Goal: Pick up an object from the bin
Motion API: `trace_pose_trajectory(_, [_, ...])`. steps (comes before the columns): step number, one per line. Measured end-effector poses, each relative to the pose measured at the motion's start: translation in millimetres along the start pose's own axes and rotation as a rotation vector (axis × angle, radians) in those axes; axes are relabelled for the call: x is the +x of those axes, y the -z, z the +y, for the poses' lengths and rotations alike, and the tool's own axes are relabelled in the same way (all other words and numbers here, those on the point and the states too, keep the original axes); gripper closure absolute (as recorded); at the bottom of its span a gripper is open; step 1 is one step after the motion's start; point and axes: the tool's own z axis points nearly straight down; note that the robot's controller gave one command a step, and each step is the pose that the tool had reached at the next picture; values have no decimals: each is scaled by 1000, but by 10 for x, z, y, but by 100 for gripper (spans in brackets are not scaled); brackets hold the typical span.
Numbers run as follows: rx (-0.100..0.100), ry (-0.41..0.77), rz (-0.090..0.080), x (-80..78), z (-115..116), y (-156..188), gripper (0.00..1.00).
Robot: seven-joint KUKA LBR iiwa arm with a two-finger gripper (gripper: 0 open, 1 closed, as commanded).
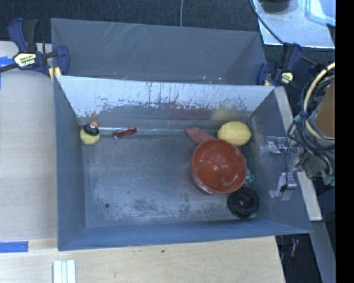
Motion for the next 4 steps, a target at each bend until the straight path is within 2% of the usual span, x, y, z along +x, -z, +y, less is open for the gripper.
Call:
trace_pose_trajectory(1, [2, 4, -9, -18, 8, 45, 0])
trace_pose_trajectory(2, [3, 161, -10, -103, 140, -600, 0])
trace_pose_trajectory(3, [4, 229, -10, -140, 195, -812, 0])
trace_pose_trajectory(4, [4, 449, -9, -157, 283, -1011, 0])
